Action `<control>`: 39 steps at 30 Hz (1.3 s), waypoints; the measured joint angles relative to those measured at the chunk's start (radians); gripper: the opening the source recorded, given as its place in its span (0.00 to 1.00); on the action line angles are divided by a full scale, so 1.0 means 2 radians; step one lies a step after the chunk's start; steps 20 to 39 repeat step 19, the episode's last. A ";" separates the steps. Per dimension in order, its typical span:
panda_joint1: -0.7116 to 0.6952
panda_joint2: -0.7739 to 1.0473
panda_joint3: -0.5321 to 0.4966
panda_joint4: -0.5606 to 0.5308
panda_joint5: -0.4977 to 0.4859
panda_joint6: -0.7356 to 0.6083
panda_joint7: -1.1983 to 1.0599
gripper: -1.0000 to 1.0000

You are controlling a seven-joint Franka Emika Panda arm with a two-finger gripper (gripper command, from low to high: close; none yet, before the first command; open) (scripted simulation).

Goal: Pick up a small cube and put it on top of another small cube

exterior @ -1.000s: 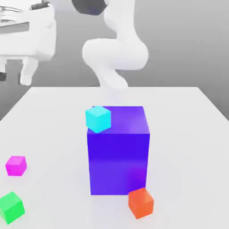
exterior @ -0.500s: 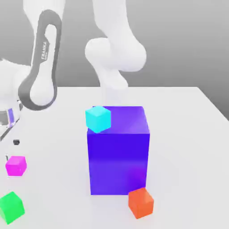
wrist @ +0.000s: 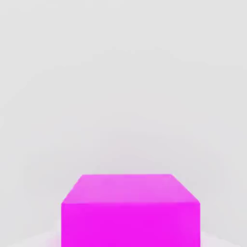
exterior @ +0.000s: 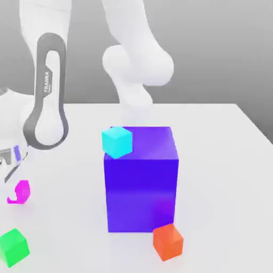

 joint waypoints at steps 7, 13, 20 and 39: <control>0.071 0.000 0.022 0.099 -0.033 -0.098 0.123 0.00; 0.102 0.063 0.045 0.159 -0.029 -0.093 0.175 0.00; 0.100 0.079 0.048 0.160 -0.026 -0.079 0.173 1.00; 0.100 0.079 0.048 0.160 -0.026 -0.079 0.173 1.00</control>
